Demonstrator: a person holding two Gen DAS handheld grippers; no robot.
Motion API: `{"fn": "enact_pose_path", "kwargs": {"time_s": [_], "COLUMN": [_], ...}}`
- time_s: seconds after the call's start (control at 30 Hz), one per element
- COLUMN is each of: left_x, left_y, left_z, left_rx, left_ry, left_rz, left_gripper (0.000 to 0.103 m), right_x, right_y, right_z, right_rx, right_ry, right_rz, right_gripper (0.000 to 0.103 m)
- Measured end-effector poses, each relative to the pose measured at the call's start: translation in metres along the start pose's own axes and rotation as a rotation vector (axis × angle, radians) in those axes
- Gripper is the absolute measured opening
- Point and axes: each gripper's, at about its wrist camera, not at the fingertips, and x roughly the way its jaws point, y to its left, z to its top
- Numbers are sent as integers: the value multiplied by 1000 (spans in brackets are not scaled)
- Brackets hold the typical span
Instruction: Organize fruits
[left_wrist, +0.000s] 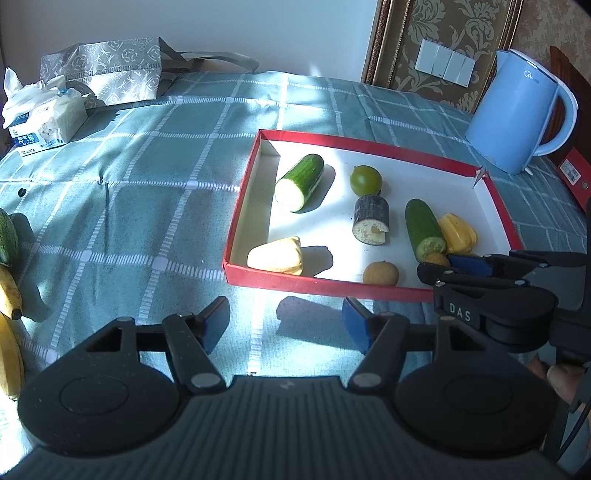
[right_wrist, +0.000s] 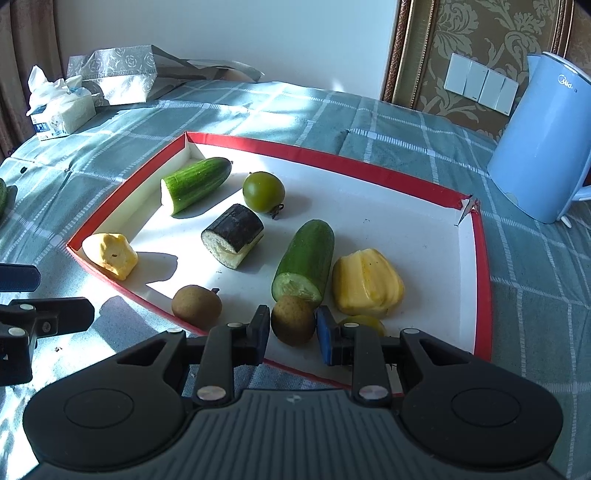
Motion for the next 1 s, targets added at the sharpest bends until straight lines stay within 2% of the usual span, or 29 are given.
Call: {"fn": "enact_pose_path", "kwargs": {"time_s": [0.47, 0.53, 0.83, 1.0], "left_x": [-3, -4, -8, -11], "left_y": [-5, -6, -12, -14], "left_z": [-1, -1, -3, -5], "left_rx": [11, 14, 21, 24], "left_ry": [-6, -6, -15, -14], "left_rz": [3, 3, 9, 5], "left_gripper": [69, 74, 78, 79], "right_x": [-19, -26, -64, -80], "right_y": [-6, -6, -6, -13], "right_z": [-4, -6, -19, -34], "right_rx": [26, 28, 27, 55], "right_ry": [-47, -69, -165, -173], "right_rz": [-3, -10, -14, 10], "right_gripper": [28, 28, 30, 31]}}
